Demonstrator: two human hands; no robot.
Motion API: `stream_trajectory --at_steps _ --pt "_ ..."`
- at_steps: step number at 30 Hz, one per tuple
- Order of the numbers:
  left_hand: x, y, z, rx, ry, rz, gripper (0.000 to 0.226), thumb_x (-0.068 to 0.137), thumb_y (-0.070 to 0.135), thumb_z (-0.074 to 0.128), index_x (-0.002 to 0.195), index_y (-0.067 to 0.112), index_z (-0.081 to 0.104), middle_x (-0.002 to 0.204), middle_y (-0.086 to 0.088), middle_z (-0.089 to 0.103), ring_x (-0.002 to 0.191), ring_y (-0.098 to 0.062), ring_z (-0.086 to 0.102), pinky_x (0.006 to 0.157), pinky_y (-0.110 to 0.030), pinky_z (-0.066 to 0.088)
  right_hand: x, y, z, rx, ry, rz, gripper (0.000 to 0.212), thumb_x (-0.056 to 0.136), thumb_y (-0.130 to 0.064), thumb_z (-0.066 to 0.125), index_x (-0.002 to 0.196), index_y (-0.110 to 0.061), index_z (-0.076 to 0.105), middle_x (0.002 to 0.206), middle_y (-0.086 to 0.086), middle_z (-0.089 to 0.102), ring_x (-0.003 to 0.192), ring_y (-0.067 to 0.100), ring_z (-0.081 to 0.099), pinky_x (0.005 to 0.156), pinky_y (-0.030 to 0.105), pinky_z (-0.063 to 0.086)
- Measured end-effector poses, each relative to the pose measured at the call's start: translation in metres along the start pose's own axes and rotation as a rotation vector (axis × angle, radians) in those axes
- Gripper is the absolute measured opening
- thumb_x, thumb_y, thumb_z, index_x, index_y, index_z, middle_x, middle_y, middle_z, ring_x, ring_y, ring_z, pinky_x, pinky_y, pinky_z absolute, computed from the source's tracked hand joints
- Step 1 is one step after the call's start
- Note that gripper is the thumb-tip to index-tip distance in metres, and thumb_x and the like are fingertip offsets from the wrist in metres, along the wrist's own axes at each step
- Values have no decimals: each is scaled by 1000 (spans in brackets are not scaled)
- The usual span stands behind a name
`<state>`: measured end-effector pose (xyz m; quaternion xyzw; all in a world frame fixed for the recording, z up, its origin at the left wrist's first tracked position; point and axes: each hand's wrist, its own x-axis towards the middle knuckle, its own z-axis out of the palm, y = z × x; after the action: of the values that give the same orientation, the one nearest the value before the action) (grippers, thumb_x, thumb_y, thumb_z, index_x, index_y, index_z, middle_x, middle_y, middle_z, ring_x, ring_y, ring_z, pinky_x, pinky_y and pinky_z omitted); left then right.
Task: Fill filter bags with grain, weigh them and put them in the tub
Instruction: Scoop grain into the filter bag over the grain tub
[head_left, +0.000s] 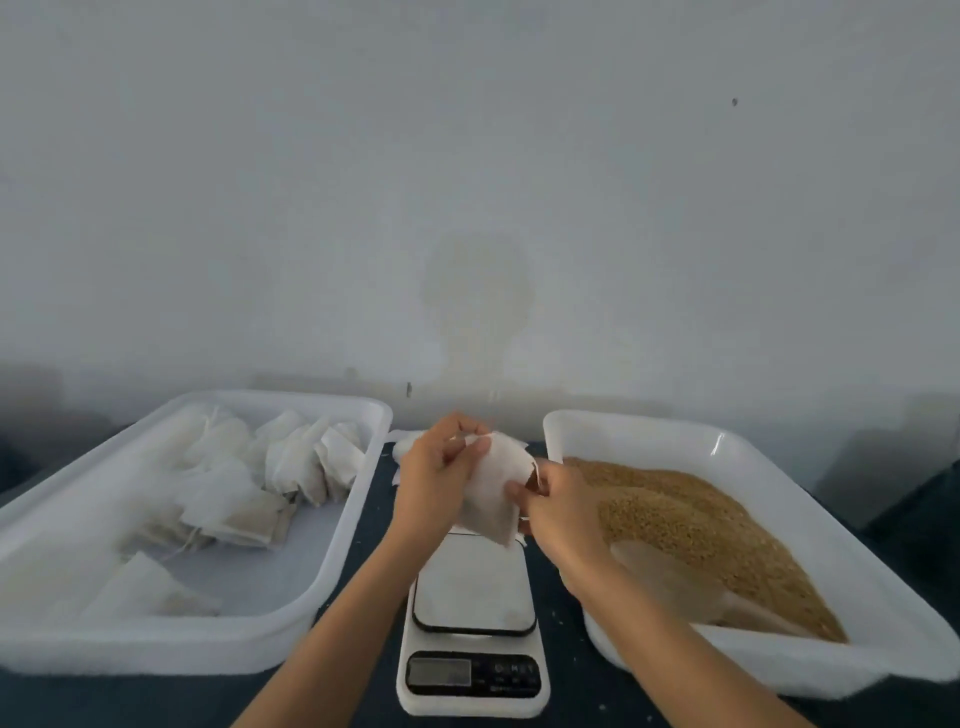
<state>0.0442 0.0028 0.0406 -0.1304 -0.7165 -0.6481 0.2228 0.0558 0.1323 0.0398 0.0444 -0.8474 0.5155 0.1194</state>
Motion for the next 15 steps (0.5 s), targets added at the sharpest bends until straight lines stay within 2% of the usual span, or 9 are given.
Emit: stream_trajectory --at_steps 2,4,7,9,12,14,15 --pt "-8 -18 -8 95 60 -47 25 92 14 58 73 31 59 48 5 47 49 -11 39 52 -26 37 0 11 17 -200 33 -46 27 92 -10 54 67 -6 45 65 7 47 59 18 44 55 31 36" --pt "-15 -35 -13 169 75 -90 28 91 13 57 73 34 59 47 4 48 45 -9 39 47 -23 36 -4 22 32 -292 52 -66 39 93 -9 50 60 -15 30 59 -2 34 54 10 31 51 26 23" --pt "-21 -55 -11 272 67 -154 28 91 11 57 78 36 58 53 7 54 47 -7 46 50 -22 40 -6 42 47 -351 56 -57 40 93 -6 48 59 -19 32 59 -9 37 56 6 38 53 22 29" --pt "-22 -65 -8 293 64 -204 24 91 10 57 83 33 58 57 5 53 51 -9 48 53 -26 44 -6 54 52 -375 54 -43 38 93 -7 49 60 -19 33 60 -9 40 61 12 45 58 27 34" --pt "-20 -75 -5 325 19 -241 13 92 13 57 98 24 57 63 2 55 59 -13 51 63 -35 51 -8 67 53 -404 43 -71 38 92 -10 51 60 -16 32 58 -2 42 59 18 43 61 34 34" --pt "-16 -80 -8 348 -25 -234 14 94 14 53 105 21 54 78 1 64 69 -14 58 66 -34 51 -7 73 50 -341 43 -109 28 89 -2 49 63 -11 44 65 5 51 63 18 46 65 36 39" --pt "-14 -83 -10 356 -34 -225 14 95 12 50 107 19 52 87 2 66 74 -14 59 65 -29 51 -7 76 49 -294 45 -115 21 89 1 47 72 -7 55 75 6 58 71 18 52 72 37 43"
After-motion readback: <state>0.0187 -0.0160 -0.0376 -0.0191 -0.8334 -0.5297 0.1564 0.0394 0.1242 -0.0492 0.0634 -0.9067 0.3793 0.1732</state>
